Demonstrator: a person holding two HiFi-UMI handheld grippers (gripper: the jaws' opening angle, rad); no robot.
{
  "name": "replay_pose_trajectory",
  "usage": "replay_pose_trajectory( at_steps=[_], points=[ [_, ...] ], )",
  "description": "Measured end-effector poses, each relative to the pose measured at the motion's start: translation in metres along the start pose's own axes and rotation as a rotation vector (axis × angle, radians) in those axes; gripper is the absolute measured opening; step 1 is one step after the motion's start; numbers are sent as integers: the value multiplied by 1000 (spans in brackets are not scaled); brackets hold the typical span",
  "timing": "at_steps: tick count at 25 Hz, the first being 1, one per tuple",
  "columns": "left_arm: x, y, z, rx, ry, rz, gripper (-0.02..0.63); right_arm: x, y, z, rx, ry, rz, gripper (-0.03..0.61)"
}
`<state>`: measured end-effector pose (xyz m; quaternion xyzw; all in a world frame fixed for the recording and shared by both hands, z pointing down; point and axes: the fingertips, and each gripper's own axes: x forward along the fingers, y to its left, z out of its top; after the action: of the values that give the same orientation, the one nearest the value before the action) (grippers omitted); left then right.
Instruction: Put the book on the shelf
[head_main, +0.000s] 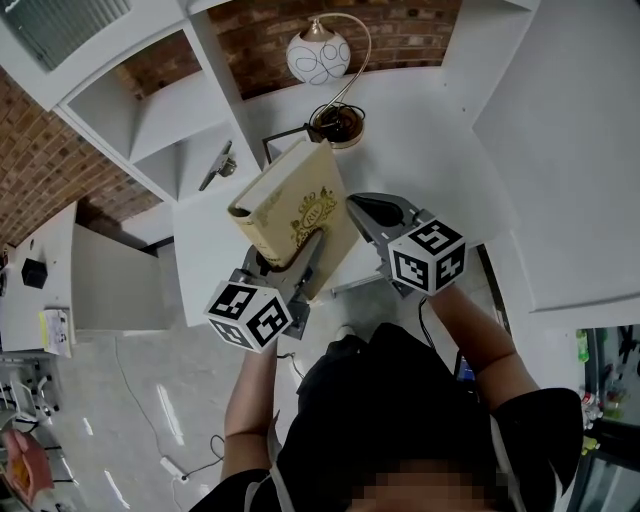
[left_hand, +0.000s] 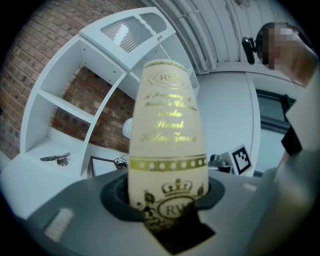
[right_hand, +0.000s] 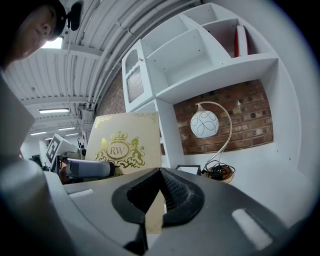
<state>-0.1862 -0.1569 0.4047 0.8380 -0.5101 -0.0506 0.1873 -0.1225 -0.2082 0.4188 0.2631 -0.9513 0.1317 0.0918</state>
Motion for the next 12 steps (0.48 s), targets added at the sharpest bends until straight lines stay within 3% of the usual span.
replay_pose_trajectory(
  at_steps=[5, 12],
  points=[
    [3, -3, 10, 19, -9, -21, 222, -1, -2, 12, 39, -19, 8, -5],
    [14, -5, 37, 83, -20, 20, 222, 3, -11, 39, -7, -50, 25, -5]
  ],
)
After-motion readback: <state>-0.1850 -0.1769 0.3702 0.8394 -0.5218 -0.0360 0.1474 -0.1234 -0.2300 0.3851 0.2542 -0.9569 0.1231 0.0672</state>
